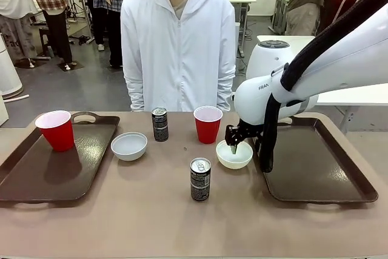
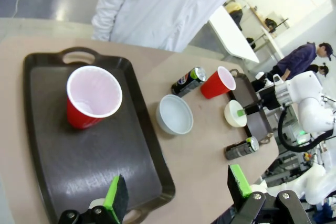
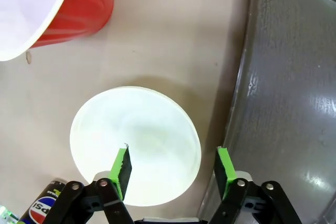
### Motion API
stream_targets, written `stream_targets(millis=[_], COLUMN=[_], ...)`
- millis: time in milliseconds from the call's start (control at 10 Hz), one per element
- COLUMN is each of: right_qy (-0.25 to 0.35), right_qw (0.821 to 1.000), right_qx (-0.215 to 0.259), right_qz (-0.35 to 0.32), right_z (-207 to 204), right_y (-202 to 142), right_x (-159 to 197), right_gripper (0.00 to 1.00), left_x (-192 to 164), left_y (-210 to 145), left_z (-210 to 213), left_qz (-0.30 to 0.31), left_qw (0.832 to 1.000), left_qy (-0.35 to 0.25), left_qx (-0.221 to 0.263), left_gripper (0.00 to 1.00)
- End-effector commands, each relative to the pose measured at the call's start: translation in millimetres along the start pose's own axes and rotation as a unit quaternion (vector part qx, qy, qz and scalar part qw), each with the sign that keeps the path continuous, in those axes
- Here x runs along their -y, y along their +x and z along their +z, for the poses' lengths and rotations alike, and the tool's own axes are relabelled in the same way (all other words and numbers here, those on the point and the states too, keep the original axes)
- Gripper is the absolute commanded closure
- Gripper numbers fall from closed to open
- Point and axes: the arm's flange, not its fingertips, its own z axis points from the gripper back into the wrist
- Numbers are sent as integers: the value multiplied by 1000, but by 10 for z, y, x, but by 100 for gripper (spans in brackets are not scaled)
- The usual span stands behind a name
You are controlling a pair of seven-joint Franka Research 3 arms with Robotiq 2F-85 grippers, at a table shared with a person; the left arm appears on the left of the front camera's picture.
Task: Prepare tableware on both trays.
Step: Pick up a Picnic Bowl from the table and place it on a Handle tray.
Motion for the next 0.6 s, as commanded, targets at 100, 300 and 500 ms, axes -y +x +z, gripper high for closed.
stream_targets(millis=[100, 300, 500], right_qy=[8, 9, 10], right_qw=[1000, 1000, 1000], right_qx=[6, 5, 7], right_qz=[3, 3, 3], right_z=[-50, -48, -49], right_y=[22, 21, 22], right_x=[17, 15, 15], right_gripper=[50, 69, 88], left_x=[-21, -21, -21], left_y=[-12, -12, -12], left_z=[14, 14, 14], left_qz=[-4, -4, -4], left_qw=[1000, 1000, 1000], left_qy=[-5, -5, -5], left_qx=[3, 3, 3], left_gripper=[0, 0, 0])
